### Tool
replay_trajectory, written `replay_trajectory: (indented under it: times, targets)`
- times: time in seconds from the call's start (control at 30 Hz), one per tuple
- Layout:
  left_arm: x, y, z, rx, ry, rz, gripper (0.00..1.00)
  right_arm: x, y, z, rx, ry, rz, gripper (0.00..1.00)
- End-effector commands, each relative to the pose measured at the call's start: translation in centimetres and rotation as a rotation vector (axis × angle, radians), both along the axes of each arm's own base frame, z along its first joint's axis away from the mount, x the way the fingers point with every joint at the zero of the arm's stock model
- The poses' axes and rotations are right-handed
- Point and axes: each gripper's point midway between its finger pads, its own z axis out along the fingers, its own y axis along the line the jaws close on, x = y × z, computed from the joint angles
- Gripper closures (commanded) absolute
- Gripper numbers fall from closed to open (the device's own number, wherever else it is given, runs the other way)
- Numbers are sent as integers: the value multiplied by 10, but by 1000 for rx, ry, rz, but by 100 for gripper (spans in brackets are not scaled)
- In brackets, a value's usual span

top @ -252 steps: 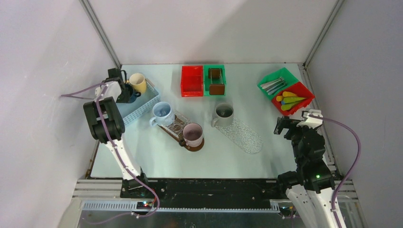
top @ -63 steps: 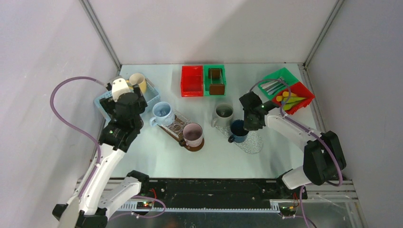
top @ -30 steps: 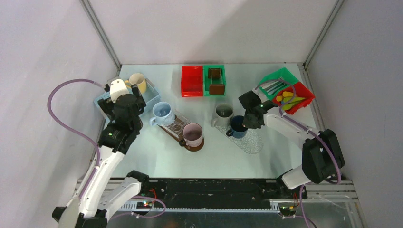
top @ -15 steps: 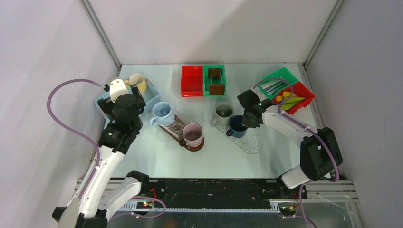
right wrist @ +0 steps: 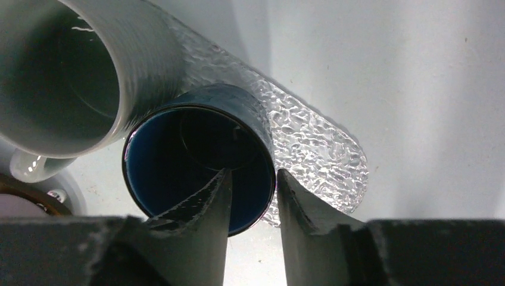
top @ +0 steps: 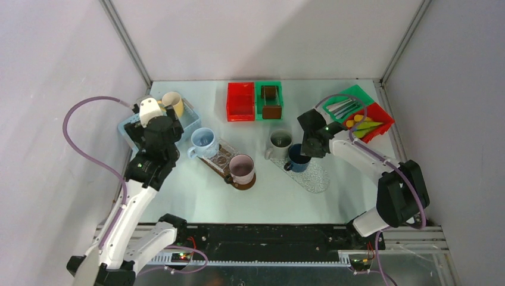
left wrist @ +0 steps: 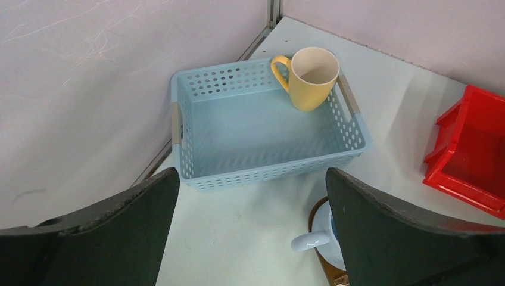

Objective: Prepare toiletry sets of a toothbrush and toothpaste on the tray
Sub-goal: Adjust the cup on the tray, then pick up the cup from the storage box.

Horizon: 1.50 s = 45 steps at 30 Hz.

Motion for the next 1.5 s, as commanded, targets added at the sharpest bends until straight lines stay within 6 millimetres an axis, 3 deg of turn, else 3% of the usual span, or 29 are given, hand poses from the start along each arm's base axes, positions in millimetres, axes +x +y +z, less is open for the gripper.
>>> replay_trajectory:
  times: [0.0, 0.2, 0.4, 0.5, 0.6, 0.63, 0.67, 0.7, 0.87, 1.13, 1.47]
  targets:
    - [6, -1, 11, -18, -5, -3, 0, 14, 8, 44, 62, -128, 29, 54]
    - [22, -4, 9, -67, 48, -27, 0, 18, -7, 90, 69, -280, 48, 25]
    - [52, -3, -9, -174, 118, -44, 0, 15, -42, 142, 9, -464, 43, 3]
    - [70, 10, -20, -247, 144, -10, 0, 9, -59, 165, -8, -551, 28, 1]
    - [97, 22, -33, -303, 193, 5, 0, 2, -72, 172, -35, -609, 30, 1]
    - [103, 33, -25, -309, 182, 24, 0, -1, -76, 181, -28, -652, 22, 1]
    - [114, 35, -40, -312, 236, 20, 0, -4, -82, 178, -52, -657, 22, 1]
    - [126, 43, -41, -311, 256, 32, 0, -7, -85, 187, -42, -703, 15, 1]
    - [169, 68, -53, -234, 387, -5, 1, -16, -101, 191, -78, -798, 10, 1]
    - [234, 85, -73, -81, 508, -144, 9, -16, -115, 173, -136, -806, -16, 1]
    - [283, 86, -118, -100, 541, -297, 28, -12, -119, 149, -176, -751, -19, 1]
